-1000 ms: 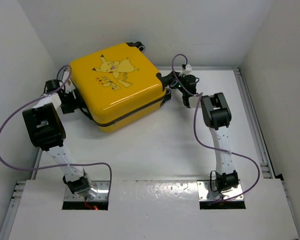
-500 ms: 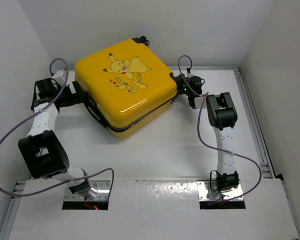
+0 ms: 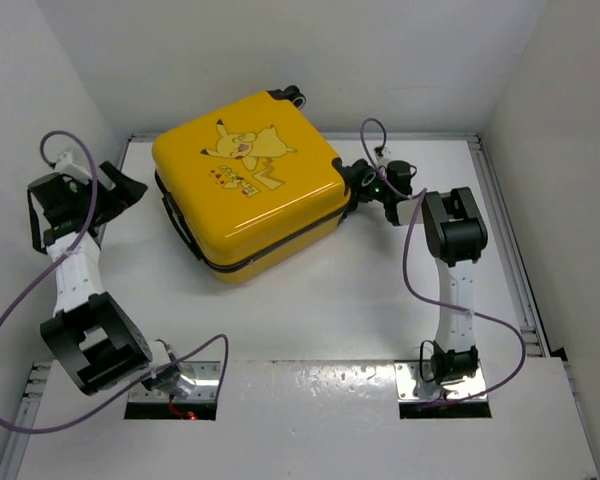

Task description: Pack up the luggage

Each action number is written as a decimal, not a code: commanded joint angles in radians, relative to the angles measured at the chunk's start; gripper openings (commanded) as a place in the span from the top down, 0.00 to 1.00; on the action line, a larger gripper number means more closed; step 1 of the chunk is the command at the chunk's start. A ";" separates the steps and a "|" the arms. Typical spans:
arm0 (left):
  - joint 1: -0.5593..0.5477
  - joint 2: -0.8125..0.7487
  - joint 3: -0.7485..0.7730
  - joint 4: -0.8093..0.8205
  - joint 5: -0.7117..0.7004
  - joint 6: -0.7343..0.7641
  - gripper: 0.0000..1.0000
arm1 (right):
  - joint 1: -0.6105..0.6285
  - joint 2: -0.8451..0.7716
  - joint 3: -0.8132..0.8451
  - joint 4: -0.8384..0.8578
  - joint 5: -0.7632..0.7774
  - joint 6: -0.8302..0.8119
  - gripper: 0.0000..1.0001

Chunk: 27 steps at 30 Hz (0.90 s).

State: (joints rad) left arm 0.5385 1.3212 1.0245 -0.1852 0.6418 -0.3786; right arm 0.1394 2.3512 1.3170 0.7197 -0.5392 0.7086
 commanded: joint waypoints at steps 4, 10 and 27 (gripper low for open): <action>0.106 -0.142 -0.021 -0.049 -0.212 -0.056 0.01 | 0.107 -0.287 -0.347 0.052 -0.269 0.037 0.59; 0.127 -0.108 0.031 -0.155 -0.189 -0.013 0.00 | 0.304 -0.539 -0.720 0.233 -0.277 0.078 0.59; 0.383 -0.051 0.159 -0.610 -0.340 0.124 0.16 | 0.122 -1.276 -0.745 -0.341 0.168 -0.376 0.51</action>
State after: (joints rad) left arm 0.8978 1.3109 1.1912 -0.6487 0.3279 -0.3119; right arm 0.3771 1.0409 0.4740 0.5167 -0.4454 0.4427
